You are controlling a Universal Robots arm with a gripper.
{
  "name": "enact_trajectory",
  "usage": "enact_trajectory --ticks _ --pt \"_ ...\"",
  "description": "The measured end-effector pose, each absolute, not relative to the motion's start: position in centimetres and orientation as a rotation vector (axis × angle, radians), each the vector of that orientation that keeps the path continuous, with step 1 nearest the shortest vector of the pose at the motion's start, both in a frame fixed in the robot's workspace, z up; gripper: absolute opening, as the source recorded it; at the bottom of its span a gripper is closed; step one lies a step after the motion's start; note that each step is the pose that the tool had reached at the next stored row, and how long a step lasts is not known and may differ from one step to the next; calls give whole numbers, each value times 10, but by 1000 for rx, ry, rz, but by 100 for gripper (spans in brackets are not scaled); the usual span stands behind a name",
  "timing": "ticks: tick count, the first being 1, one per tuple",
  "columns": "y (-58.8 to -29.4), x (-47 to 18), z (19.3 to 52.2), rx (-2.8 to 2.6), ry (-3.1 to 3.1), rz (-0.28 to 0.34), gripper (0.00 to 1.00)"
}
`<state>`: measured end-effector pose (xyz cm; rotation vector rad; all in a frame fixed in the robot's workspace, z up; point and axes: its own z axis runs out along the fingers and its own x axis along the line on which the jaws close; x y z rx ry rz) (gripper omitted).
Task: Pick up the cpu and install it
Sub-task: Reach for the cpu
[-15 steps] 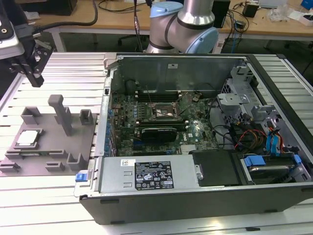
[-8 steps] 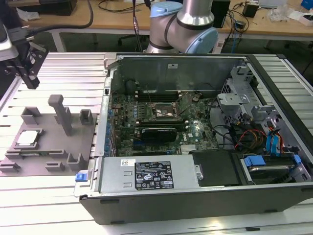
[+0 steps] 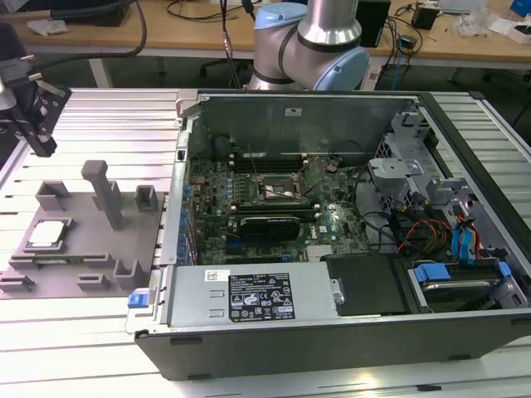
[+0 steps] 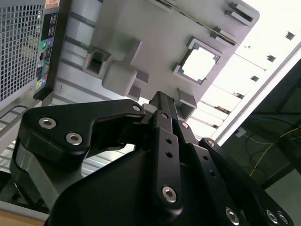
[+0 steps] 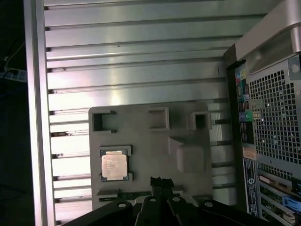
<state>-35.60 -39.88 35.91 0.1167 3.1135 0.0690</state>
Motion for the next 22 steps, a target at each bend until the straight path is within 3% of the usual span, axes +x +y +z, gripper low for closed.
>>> enact_trajectory --ticks 22 --pt "-399 -391 326 117 3114 69 11"
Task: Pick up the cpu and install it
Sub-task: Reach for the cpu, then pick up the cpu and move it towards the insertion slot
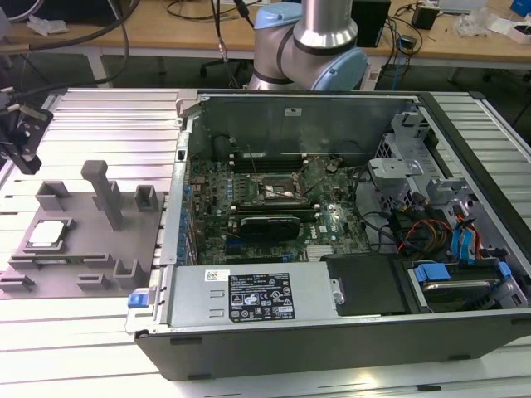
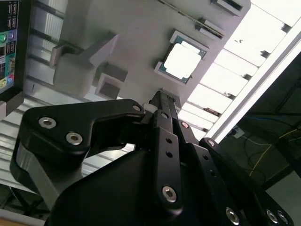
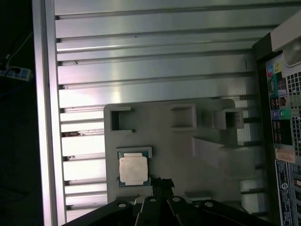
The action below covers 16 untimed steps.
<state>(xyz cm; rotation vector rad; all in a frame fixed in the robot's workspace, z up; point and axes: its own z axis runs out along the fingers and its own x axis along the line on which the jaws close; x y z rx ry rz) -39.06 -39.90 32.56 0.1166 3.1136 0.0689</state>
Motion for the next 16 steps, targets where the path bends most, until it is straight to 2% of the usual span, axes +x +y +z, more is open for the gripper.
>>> enact_trajectory --ticks 16 --pt "-400 -399 314 117 3114 69 11"
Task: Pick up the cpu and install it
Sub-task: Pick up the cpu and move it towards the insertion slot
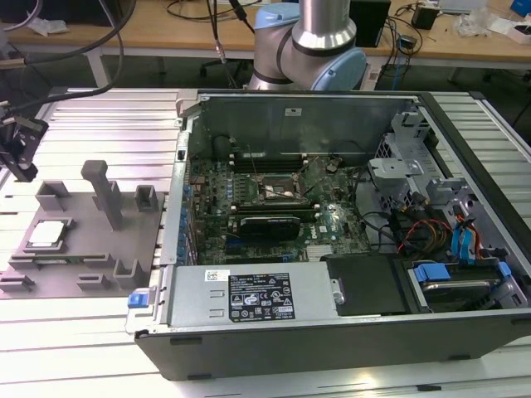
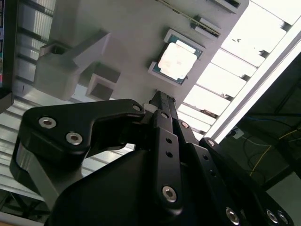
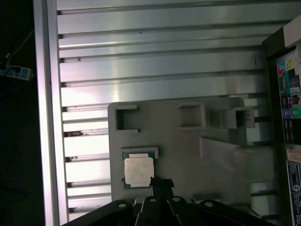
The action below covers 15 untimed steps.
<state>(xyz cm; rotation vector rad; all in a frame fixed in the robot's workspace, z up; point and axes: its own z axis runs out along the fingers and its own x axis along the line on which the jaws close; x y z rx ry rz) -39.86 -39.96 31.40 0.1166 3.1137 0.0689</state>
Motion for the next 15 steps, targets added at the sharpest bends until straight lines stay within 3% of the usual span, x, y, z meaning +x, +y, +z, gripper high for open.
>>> enact_trajectory --ticks 15 --pt "-400 -406 304 117 3114 69 11"
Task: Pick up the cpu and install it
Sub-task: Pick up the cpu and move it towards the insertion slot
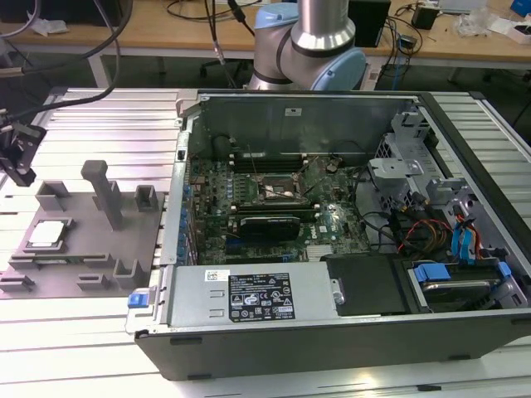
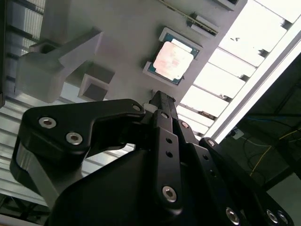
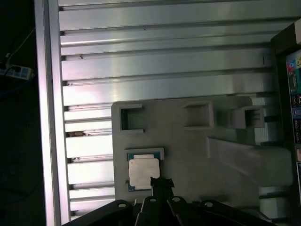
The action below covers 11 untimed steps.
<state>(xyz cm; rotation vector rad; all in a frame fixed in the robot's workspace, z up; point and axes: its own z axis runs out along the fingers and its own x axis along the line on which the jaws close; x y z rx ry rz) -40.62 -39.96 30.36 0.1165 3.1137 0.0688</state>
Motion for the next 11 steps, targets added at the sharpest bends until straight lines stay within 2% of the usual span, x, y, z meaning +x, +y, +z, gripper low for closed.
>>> enact_trajectory --ticks 11 --pt "-400 -411 297 117 3114 69 11"
